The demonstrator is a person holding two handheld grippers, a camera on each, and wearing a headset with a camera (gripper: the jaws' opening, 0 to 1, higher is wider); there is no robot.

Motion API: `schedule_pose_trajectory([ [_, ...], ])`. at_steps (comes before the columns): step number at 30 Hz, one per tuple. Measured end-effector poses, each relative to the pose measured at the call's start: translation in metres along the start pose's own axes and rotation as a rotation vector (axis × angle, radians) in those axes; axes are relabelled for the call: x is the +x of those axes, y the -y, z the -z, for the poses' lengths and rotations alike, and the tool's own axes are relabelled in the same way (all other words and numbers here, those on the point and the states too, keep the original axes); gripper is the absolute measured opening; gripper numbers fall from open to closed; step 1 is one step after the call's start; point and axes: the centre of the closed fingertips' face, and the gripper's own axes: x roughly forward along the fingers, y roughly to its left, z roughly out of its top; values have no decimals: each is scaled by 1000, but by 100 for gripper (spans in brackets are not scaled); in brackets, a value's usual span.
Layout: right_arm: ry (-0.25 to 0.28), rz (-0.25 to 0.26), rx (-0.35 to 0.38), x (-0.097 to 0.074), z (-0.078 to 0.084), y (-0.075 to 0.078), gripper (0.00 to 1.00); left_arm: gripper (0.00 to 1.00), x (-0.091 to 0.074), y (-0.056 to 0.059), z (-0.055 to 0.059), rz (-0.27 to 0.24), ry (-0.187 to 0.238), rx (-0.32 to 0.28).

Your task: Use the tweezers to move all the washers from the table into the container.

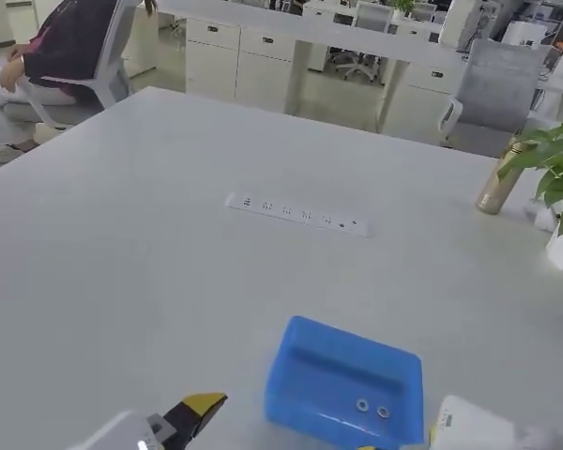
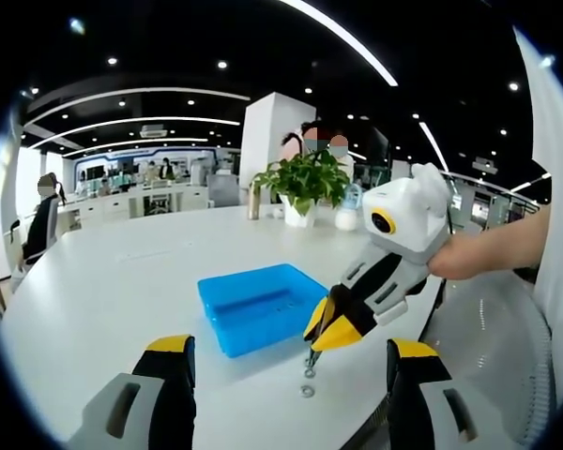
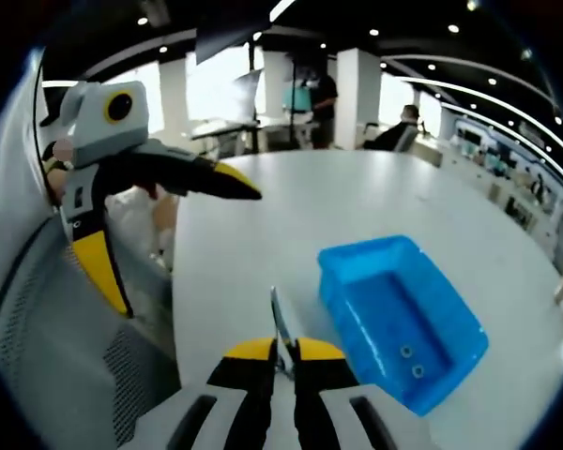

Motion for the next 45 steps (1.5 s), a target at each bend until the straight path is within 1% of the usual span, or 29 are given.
schedule_pose_trajectory([
  [2, 5, 1, -3, 0, 0, -1, 3, 85, 0, -1, -1, -4, 4, -2],
  [4, 10, 11, 0, 0, 0, 1, 3, 85, 0, -1, -1, -4, 6, -3],
  [7, 16, 26, 27, 0, 1, 4, 3, 85, 0, -1, 0, -3, 3, -1],
  [11, 31, 43, 91, 1, 0, 5, 3, 85, 0, 0, -1, -2, 5, 0],
  [13, 32, 52, 105, 1, -1, 6, 3, 85, 0, -1, -1, -3, 5, -1],
  [19, 32, 42, 113, -3, -4, 1, 3, 85, 0, 0, -1, 2, 5, -1],
  [21, 28, 42, 98, -8, -9, 0, 3, 85, 0, 1, -1, 5, 3, 2],
  [24, 30, 50, 75, -16, -16, 2, 3, 85, 0, 1, 0, 7, 1, 4],
  [26, 43, 57, 70, -20, -21, 4, 3, 85, 0, 2, -1, 10, 2, 3],
  [33, 99, 82, 64, -38, -46, 16, 3, 85, 0, 3, 0, 14, -4, 8],
  [38, 155, 83, 87, -48, -66, 21, 3, 84, 1, 4, 1, 18, -10, 11],
  [43, 197, 86, 111, -53, -79, 28, 3, 84, 1, 5, 2, 20, -15, 12],
  [45, 231, 80, 136, -55, -86, 32, 3, 84, 1, 4, 2, 18, -15, 13],
])
